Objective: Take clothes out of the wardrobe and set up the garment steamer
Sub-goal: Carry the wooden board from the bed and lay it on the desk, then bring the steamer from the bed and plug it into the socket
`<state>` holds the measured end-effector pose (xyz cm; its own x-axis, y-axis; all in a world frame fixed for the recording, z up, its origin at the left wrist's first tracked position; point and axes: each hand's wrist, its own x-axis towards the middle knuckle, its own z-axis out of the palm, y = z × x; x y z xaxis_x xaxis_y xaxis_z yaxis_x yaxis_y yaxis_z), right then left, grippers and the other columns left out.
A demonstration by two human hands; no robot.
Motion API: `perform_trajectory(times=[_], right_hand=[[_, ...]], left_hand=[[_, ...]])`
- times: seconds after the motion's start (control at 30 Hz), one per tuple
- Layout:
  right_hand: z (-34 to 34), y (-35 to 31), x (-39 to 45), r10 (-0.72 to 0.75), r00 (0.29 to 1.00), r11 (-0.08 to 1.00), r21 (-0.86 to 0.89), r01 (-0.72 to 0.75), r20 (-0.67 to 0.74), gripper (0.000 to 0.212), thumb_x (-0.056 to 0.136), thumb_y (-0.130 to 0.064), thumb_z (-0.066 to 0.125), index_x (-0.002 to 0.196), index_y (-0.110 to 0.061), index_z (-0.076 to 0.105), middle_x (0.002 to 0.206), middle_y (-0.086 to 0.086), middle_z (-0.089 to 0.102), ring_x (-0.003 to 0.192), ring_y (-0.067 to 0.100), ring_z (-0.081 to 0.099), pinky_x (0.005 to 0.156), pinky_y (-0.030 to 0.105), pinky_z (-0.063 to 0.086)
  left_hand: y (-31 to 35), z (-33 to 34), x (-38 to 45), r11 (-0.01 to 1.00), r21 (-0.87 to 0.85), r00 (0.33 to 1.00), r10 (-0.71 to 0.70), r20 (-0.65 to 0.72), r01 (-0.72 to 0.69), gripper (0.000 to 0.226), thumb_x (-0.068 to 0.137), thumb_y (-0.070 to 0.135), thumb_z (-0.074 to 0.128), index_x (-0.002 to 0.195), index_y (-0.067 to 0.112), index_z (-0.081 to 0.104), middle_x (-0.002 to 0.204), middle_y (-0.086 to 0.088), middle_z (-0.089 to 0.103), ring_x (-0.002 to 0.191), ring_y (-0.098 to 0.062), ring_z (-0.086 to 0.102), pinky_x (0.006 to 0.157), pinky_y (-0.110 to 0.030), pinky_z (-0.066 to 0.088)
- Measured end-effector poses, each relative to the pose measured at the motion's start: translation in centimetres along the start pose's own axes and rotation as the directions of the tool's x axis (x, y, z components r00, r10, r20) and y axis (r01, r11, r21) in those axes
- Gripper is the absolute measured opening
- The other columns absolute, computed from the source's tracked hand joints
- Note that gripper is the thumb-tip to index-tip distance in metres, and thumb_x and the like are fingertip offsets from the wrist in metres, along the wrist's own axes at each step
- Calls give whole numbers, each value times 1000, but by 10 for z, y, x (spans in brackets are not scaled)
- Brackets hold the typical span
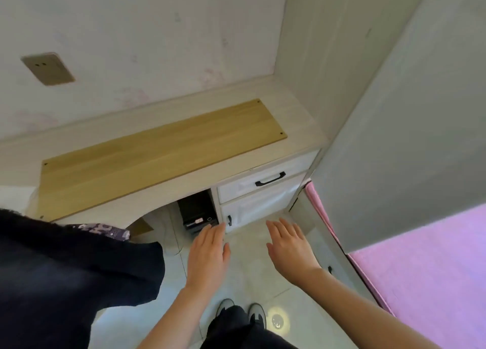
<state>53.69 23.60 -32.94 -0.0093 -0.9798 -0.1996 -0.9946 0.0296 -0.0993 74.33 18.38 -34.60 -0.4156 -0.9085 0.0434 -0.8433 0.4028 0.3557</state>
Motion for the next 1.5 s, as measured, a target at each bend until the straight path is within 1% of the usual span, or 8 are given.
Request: perform_trajectory(times=[0.1,0.23,0.57,0.77,0.87,0.97,1.07,1.5], right_hand=[[1,7,-29,116,991,993,16,-115,-63,53,86,-34,62,132,-9,53,125,6,63,123,30,54,105,46,42],[0,5,-60,289,947,957,49,-285,-144,54,80,-34,69,127,-9,58,118,5,67,117,29,59,99,48,47],[32,-13,-148,630,767,775,161,-611,-123,52,83,-33,67,127,-7,56,115,7,67,118,30,58,98,49,48],[56,-9,-216,787,613,611,231,-757,-74,52,94,-33,50,139,-6,44,131,10,58,131,31,45,110,49,35],[68,-2,-254,843,535,533,243,-810,-66,52,91,-33,56,135,-6,49,125,9,62,127,31,50,106,48,40],[79,11,-296,886,458,461,231,-857,-72,51,78,-30,72,121,-5,61,108,9,70,112,30,62,93,47,51],[88,30,-342,913,401,407,228,-884,-74,52,70,-26,78,115,-4,65,101,9,71,105,31,65,87,47,55],[124,121,-517,965,255,263,267,-927,-65,47,80,-28,69,120,-5,61,108,8,69,112,29,62,93,46,52]], left_hand=[[21,3,1,986,-13,986,164,9,-164,47,81,19,70,125,10,59,105,1,67,103,-19,62,90,-34,51],[35,6,7,944,0,943,331,46,-331,48,75,18,77,120,7,64,93,1,69,90,-18,66,82,-33,55],[64,31,-1,797,-53,772,597,218,-602,42,90,25,60,129,11,57,111,1,68,104,-18,61,93,-36,50],[115,42,-30,683,-124,629,718,299,-720,41,90,24,59,129,12,56,109,2,68,104,-16,61,94,-34,49],[144,54,-46,632,-148,568,758,321,-761,38,90,23,60,126,13,58,106,3,68,102,-17,62,95,-38,50],[178,72,-64,580,-172,514,798,316,-796,35,85,20,64,119,11,62,96,2,69,93,-20,63,88,-38,52],[216,89,-89,536,-196,467,829,307,-821,33,81,16,69,114,10,65,89,1,69,87,-20,64,83,-37,53],[395,157,-217,343,-298,257,921,294,-891,38,79,17,71,116,9,65,94,2,69,93,-18,64,91,-37,52]])
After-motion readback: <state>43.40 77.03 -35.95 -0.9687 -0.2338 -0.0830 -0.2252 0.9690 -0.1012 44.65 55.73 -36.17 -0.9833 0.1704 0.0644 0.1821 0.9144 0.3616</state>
